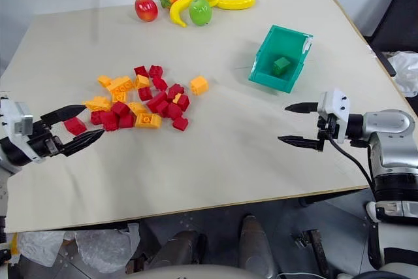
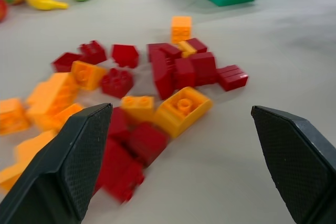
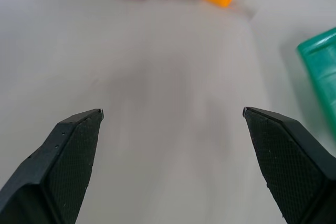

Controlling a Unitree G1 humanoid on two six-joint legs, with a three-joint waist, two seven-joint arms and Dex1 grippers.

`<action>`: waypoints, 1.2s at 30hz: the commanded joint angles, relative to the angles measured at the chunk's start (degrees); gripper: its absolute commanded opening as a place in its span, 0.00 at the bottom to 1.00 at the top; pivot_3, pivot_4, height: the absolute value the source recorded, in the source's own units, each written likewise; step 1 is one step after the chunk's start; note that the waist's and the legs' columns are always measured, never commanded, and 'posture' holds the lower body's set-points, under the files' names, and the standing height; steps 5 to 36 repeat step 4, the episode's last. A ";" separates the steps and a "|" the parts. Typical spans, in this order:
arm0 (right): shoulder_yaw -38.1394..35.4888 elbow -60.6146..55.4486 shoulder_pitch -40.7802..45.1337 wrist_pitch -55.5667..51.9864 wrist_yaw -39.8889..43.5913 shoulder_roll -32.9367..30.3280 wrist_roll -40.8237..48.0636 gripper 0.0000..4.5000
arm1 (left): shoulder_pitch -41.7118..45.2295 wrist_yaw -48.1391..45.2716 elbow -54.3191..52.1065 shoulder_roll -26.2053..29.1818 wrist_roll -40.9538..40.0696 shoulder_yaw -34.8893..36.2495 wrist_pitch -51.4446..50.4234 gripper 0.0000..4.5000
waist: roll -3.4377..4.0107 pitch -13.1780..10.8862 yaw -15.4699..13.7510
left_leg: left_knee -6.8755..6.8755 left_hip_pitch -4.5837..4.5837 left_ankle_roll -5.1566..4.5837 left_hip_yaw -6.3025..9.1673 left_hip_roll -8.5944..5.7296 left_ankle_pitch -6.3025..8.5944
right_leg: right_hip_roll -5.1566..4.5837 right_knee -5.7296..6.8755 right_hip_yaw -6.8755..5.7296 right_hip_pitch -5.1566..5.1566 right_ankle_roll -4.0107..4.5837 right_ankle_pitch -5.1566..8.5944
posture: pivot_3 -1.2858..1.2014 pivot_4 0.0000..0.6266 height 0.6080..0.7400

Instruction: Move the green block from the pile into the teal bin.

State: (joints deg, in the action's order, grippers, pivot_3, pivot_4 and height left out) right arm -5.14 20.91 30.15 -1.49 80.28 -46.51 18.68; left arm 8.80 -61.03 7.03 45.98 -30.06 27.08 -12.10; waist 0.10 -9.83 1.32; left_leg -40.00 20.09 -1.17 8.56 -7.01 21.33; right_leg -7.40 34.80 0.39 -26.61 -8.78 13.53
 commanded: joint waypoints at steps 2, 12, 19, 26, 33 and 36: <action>-1.94 -5.63 -1.39 -2.44 -3.28 1.26 2.85 0.99 | -1.58 1.72 -4.11 -0.13 -1.74 2.70 0.10 1.00 | 0.00 0.00 -0.12 | 0.00 0.01 0.00 0.00 0.00 0.00 | 0.00 -0.01 -0.01 0.00 0.00 0.00 | 0.52 0.24 1.00; -1.98 -7.47 -2.04 -3.42 -4.26 1.54 3.37 0.99 | -2.29 2.44 -5.33 -0.68 -1.85 2.82 0.00 1.00 | 0.00 0.00 -0.17 | 0.01 0.02 0.00 0.02 0.00 0.00 | -0.01 -0.03 -0.01 0.00 0.00 0.00 | 0.52 0.24 1.00; -1.98 -7.47 -2.04 -3.42 -4.26 1.54 3.37 0.99 | -2.29 2.44 -5.33 -0.68 -1.85 2.82 0.00 1.00 | 0.00 0.00 -0.17 | 0.01 0.02 0.00 0.02 0.00 0.00 | -0.01 -0.03 -0.01 0.00 0.00 0.00 | 0.52 0.24 1.00; -1.98 -7.47 -2.04 -3.42 -4.26 1.54 3.37 0.99 | -2.29 2.44 -5.33 -0.68 -1.85 2.82 0.00 1.00 | 0.00 0.00 -0.17 | 0.01 0.02 0.00 0.02 0.00 0.00 | -0.01 -0.03 -0.01 0.00 0.00 0.00 | 0.52 0.24 1.00; -1.98 -7.47 -2.04 -3.42 -4.26 1.54 3.37 0.99 | -2.29 2.44 -5.33 -0.68 -1.85 2.82 0.00 1.00 | 0.00 0.00 -0.17 | 0.01 0.02 0.00 0.02 0.00 0.00 | -0.01 -0.03 -0.01 0.00 0.00 0.00 | 0.52 0.24 1.00; -1.98 -7.47 -2.04 -3.42 -4.26 1.54 3.37 0.99 | -2.29 2.44 -5.33 -0.68 -1.85 2.82 0.00 1.00 | 0.00 0.00 -0.17 | 0.01 0.02 0.00 0.02 0.00 0.00 | -0.01 -0.03 -0.01 0.00 0.00 0.00 | 0.52 0.24 1.00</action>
